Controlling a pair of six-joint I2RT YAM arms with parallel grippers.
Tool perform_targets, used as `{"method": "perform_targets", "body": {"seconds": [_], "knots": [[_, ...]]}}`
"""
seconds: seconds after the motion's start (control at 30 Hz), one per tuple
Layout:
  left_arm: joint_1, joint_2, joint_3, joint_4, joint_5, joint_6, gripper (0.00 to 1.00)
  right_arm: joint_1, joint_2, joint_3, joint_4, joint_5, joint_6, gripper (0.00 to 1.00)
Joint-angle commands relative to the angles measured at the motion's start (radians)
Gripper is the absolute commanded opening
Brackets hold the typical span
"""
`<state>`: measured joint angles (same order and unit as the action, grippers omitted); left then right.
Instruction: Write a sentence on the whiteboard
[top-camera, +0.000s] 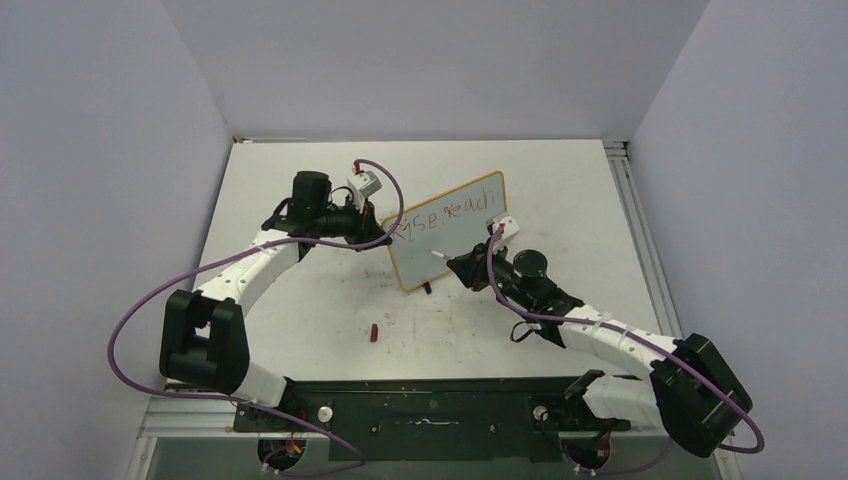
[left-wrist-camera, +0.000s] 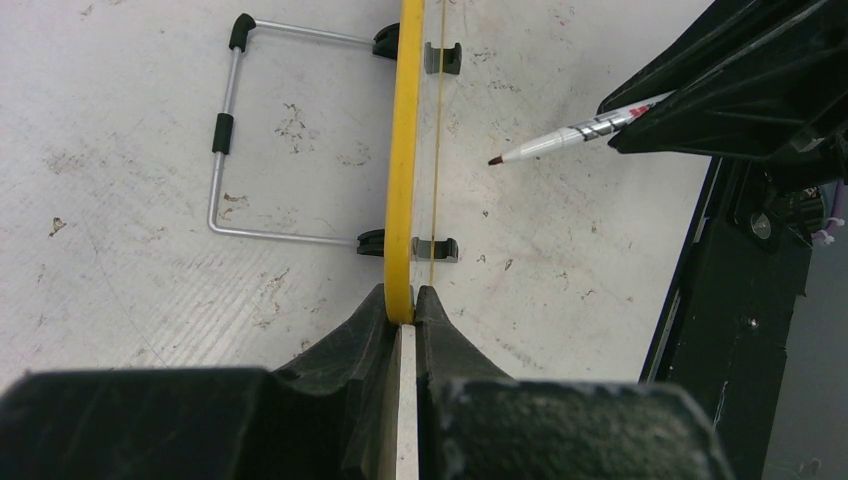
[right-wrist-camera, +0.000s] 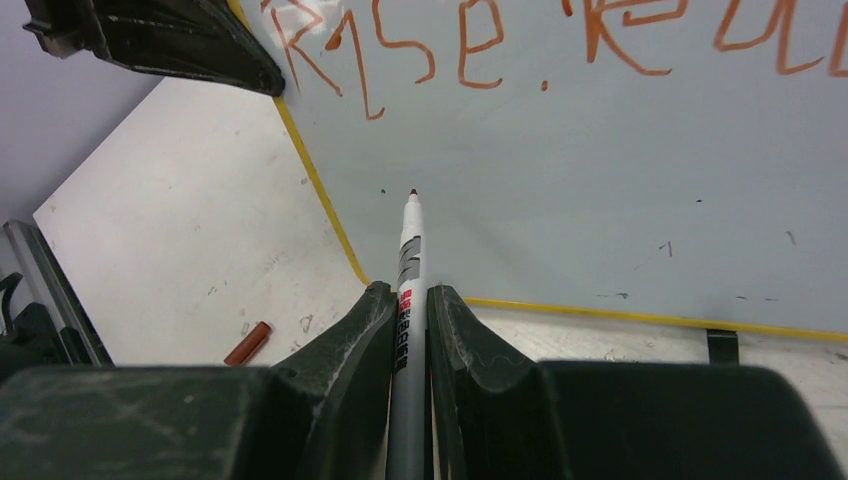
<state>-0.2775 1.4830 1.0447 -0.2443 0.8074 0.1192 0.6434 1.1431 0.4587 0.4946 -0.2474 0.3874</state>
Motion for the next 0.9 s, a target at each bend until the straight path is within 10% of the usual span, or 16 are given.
{"method": "perform_targets", "body": {"seconds": [0.0,0.87], "knots": [[-0.012,-0.026,0.021,-0.033,-0.012,0.036,0.0,0.029,0.061,0.033,0.143,-0.013,0.018,0.05],[-0.015,-0.026,0.02,-0.035,-0.008,0.039,0.0,0.048,0.207,0.047,0.242,0.061,0.013,0.05]]}}
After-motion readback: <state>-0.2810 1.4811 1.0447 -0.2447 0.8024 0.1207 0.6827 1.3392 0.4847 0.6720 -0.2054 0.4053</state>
